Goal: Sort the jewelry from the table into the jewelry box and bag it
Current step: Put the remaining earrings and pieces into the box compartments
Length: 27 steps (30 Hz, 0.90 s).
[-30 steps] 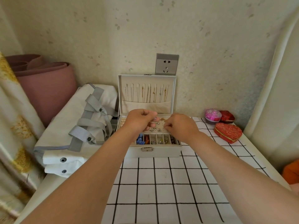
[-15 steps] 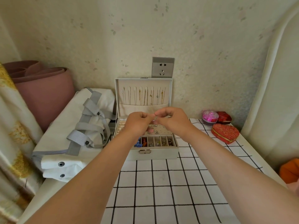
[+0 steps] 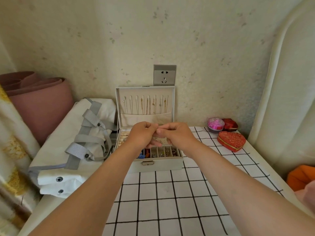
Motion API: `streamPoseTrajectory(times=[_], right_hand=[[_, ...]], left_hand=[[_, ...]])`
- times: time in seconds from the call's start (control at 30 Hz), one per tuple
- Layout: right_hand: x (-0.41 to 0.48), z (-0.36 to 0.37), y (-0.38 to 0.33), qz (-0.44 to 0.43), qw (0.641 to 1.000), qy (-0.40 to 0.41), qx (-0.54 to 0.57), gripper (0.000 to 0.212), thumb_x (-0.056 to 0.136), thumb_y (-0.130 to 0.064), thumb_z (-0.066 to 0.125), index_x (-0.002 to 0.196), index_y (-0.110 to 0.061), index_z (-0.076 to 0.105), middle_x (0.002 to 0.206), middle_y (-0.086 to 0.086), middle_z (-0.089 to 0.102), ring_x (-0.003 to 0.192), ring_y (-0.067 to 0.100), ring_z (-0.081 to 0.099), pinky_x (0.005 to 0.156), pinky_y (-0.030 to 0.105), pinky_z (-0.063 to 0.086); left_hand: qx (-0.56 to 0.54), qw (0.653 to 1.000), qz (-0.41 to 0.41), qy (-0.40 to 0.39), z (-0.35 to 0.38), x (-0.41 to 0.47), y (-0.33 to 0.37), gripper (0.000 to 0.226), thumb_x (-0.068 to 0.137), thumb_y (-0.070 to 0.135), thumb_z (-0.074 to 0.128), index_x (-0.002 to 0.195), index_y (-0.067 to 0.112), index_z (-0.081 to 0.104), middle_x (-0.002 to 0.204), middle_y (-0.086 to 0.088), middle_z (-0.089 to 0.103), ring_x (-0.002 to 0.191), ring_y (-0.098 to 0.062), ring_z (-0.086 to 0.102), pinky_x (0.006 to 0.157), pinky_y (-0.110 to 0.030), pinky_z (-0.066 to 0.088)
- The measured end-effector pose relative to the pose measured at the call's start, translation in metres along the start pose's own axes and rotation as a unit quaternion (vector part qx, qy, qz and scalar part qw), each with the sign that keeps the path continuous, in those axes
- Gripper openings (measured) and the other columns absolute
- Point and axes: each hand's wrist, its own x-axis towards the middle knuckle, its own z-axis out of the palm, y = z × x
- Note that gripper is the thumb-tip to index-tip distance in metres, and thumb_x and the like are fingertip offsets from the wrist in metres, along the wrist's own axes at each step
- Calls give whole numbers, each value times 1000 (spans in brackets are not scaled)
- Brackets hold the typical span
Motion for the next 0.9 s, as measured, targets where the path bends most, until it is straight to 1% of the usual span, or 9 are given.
streamPoseTrajectory(times=[0.07, 0.2, 0.3, 0.47, 0.63, 0.7, 0.77, 0.83, 0.9], right_hand=[[-1, 3, 2, 25, 1000, 4, 15, 14, 91, -18, 72, 102, -13, 78, 75, -5, 72, 48, -1, 52, 46, 15, 41], [-2, 13, 9, 72, 997, 25, 20, 9, 91, -19, 71, 98, -17, 77, 86, 1, 76, 51, 9, 51, 44, 17, 41], [-3, 19, 10, 73, 997, 32, 23, 8, 90, -14, 71, 90, -20, 76, 86, 3, 76, 51, 13, 51, 44, 19, 40], [-1, 20, 10, 70, 995, 54, 46, 14, 89, -8, 72, 102, -11, 76, 89, 7, 76, 48, 12, 52, 42, 17, 41], [6, 12, 5, 84, 994, 55, 45, 9, 85, -25, 78, 94, -23, 80, 86, -3, 78, 55, 10, 55, 47, 22, 41], [10, 8, 2, 90, 995, 43, 31, 9, 86, -26, 77, 95, -23, 79, 87, -5, 78, 55, 9, 53, 45, 21, 40], [14, 4, -1, 94, 995, 32, 29, 13, 86, -26, 78, 97, -20, 78, 90, -2, 78, 55, 9, 52, 43, 21, 37], [21, 1, -1, 70, 997, 39, -2, 11, 85, -25, 79, 94, -19, 78, 89, 1, 78, 53, 7, 53, 45, 21, 38], [28, -5, 2, 15, 995, 61, -79, 4, 85, -24, 79, 87, -21, 78, 82, -3, 76, 58, 3, 61, 53, 19, 45]], left_hand=[[37, 999, 8, -2, -3, 3, -1, 19, 101, 35, 50, 103, 18, 60, 85, 0, 77, 67, -21, 73, 56, -27, 49], [120, 992, 35, 6, -12, 8, -7, 8, 97, 25, 57, 99, 18, 61, 88, 0, 75, 58, -13, 66, 46, -18, 43], [151, 987, 56, 19, -15, 9, -13, 4, 93, 21, 62, 93, 19, 65, 89, -1, 72, 59, -12, 64, 46, -16, 43], [122, 990, 60, 28, -11, 9, -15, 7, 93, 20, 63, 89, 18, 68, 84, -1, 73, 58, -13, 66, 49, -25, 50], [84, 990, 96, 55, -11, 7, -12, 5, 88, 26, 72, 83, 23, 71, 81, 3, 74, 62, -11, 68, 56, -26, 54], [56, 992, 101, 54, -11, 7, -11, 4, 88, 25, 72, 85, 22, 73, 81, 4, 75, 59, -8, 66, 58, -27, 54], [36, 992, 106, 59, -11, 9, -11, 3, 87, 24, 72, 86, 22, 73, 79, 5, 75, 60, -7, 66, 59, -30, 53], [51, 990, 119, 64, -10, 13, -12, 2, 87, 25, 73, 86, 24, 73, 79, 5, 73, 66, -6, 66, 62, -25, 51], [111, 982, 142, 61, -10, 16, -16, 4, 87, 27, 72, 91, 26, 72, 86, 8, 71, 78, -5, 65, 68, -19, 48]])
